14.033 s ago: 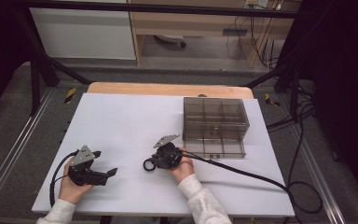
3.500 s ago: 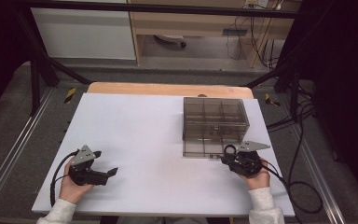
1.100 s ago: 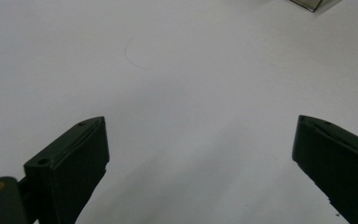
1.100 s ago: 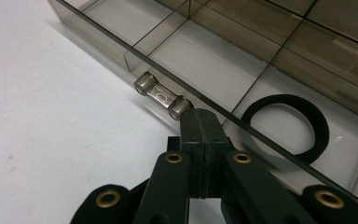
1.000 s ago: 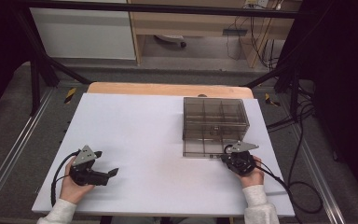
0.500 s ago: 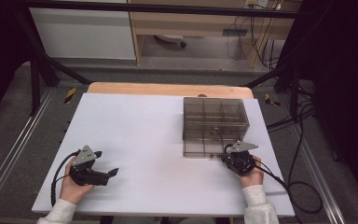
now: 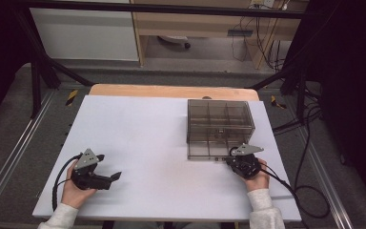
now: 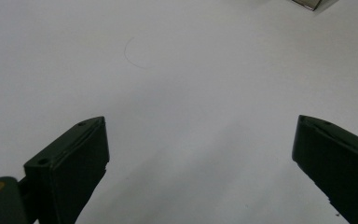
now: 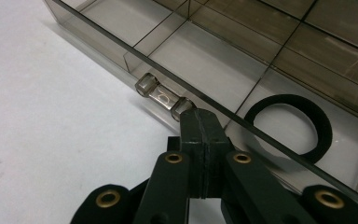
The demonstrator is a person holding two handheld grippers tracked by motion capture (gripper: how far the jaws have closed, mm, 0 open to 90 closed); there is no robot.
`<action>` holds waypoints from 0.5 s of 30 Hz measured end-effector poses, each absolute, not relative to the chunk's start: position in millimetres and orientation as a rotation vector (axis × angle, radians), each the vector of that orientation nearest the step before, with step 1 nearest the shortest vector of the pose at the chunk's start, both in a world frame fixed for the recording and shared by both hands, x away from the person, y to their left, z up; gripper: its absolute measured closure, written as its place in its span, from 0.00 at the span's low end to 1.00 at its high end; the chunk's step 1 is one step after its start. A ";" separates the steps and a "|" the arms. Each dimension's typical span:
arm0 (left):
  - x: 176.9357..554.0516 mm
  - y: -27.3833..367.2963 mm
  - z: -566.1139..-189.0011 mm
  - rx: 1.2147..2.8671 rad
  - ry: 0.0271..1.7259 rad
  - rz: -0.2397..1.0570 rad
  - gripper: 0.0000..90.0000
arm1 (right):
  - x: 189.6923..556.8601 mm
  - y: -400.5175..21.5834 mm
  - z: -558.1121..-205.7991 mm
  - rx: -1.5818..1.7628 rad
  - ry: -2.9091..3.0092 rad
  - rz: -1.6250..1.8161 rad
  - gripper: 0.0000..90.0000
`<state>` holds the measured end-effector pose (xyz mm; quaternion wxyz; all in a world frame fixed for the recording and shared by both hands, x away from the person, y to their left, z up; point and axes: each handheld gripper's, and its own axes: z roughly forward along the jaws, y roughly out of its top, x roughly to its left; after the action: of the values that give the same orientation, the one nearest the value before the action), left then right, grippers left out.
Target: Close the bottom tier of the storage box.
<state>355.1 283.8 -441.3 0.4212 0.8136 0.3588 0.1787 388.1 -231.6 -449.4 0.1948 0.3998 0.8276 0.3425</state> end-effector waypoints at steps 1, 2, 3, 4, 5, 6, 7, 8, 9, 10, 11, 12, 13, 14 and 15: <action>355.1 283.8 -441.3 2.038 0.899 0.447 0.04 | 388.2 -231.7 -449.4 1.121 2.320 0.960 1.00; 355.1 283.6 -441.3 2.038 0.899 0.448 0.04 | 388.3 -231.8 -449.2 1.121 2.322 0.958 1.00; 355.1 283.6 -441.3 2.040 0.898 0.447 0.04 | 388.6 -231.8 -449.4 1.119 2.321 0.958 1.00; 355.0 283.6 -441.3 2.039 0.899 0.448 0.04 | 388.8 -231.8 -449.4 1.120 2.320 0.958 1.00; 355.0 283.6 -441.3 2.038 0.900 0.448 0.04 | 388.9 -231.7 -449.5 1.121 2.318 0.959 1.00; 355.0 283.7 -441.2 2.038 0.899 0.448 0.04 | 389.1 -231.7 -449.5 1.124 2.317 0.959 1.00; 355.0 283.7 -441.2 2.038 0.899 0.449 0.04 | 389.3 -231.6 -449.7 1.124 2.315 0.961 1.00; 354.9 283.7 -441.2 2.039 0.899 0.449 0.04 | 389.4 -231.6 -449.8 1.123 2.314 0.960 1.00; 354.9 283.7 -441.1 2.039 0.899 0.449 0.04 | 389.6 -231.6 -449.9 1.121 2.314 0.960 1.00; 354.9 283.7 -441.1 2.038 0.899 0.449 0.04 | 389.7 -231.6 -449.9 1.121 2.313 0.960 1.00; 354.9 283.6 -441.2 2.038 0.899 0.449 0.04 | 389.7 -231.6 -450.0 1.121 2.312 0.960 1.00; 355.0 283.6 -441.2 2.039 0.900 0.449 0.04 | 389.7 -231.5 -450.0 1.124 2.313 0.959 1.00; 355.0 283.6 -441.3 2.039 0.900 0.448 0.04 | 389.8 -231.5 -450.0 1.123 2.313 0.959 1.00; 355.0 283.6 -441.3 2.039 0.899 0.448 0.04 | 390.0 -231.6 -450.0 1.121 2.314 0.958 1.00; 355.0 283.6 -441.3 2.039 0.899 0.449 0.04 | 390.1 -231.6 -450.1 1.121 2.314 0.959 1.00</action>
<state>355.0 283.6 -441.3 0.4207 0.8137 0.3589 0.1791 390.1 -231.6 -450.1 0.1975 0.4006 0.8266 0.3425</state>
